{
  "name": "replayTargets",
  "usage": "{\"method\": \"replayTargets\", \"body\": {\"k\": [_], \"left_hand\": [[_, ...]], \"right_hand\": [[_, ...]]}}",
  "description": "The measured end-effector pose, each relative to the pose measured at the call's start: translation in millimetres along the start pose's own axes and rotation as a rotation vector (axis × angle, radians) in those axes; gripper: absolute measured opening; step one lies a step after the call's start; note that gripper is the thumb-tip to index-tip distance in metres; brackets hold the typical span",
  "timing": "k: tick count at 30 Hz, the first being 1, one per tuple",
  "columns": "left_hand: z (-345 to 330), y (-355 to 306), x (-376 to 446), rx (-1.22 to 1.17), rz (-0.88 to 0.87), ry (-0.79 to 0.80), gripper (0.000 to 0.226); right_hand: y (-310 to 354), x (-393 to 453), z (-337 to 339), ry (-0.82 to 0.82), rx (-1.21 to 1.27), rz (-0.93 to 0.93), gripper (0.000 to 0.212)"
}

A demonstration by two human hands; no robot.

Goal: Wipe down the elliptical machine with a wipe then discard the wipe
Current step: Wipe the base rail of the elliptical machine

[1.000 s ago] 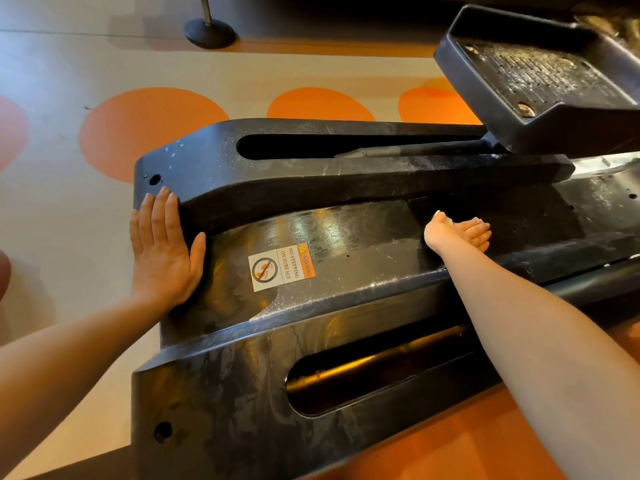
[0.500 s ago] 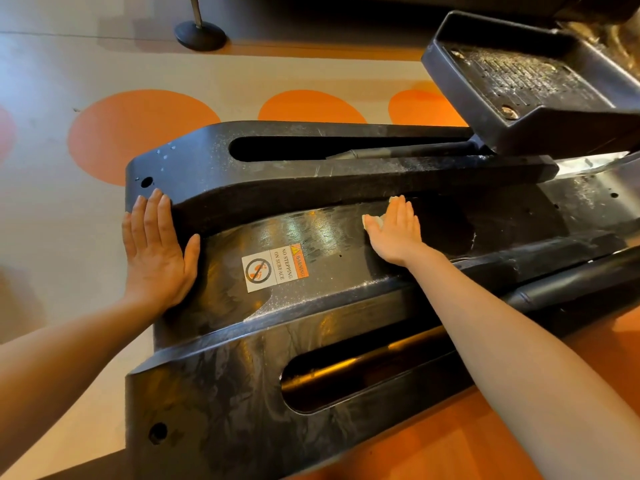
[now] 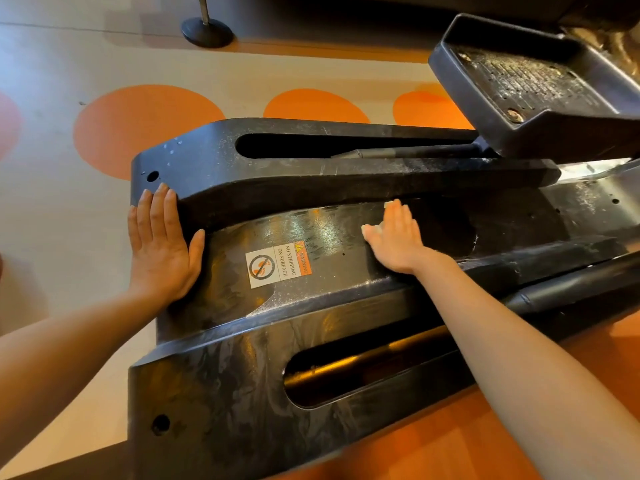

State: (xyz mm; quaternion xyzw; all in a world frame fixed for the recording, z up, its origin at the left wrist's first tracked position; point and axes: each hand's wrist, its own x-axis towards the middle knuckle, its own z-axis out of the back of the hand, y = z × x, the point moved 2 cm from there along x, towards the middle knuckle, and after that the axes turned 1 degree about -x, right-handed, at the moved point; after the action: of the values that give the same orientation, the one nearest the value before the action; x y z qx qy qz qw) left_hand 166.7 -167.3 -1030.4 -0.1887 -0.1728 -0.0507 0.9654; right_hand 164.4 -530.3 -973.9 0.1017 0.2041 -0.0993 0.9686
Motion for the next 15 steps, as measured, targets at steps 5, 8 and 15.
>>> {"method": "replayTargets", "body": {"k": [5, 8, 15], "left_hand": [[0, 1, 0, 0.015, -0.007, 0.01, 0.074], [0, 1, -1, 0.017, -0.006, 0.017, 0.074], [-1, 2, -1, 0.015, 0.002, 0.025, 0.075]], "right_hand": [[19, -12, -11, 0.055, -0.055, 0.18, 0.079], [6, -9, -6, 0.014, -0.018, 0.14, 0.079], [9, -12, -6, 0.039, -0.043, 0.038, 0.079]]}}
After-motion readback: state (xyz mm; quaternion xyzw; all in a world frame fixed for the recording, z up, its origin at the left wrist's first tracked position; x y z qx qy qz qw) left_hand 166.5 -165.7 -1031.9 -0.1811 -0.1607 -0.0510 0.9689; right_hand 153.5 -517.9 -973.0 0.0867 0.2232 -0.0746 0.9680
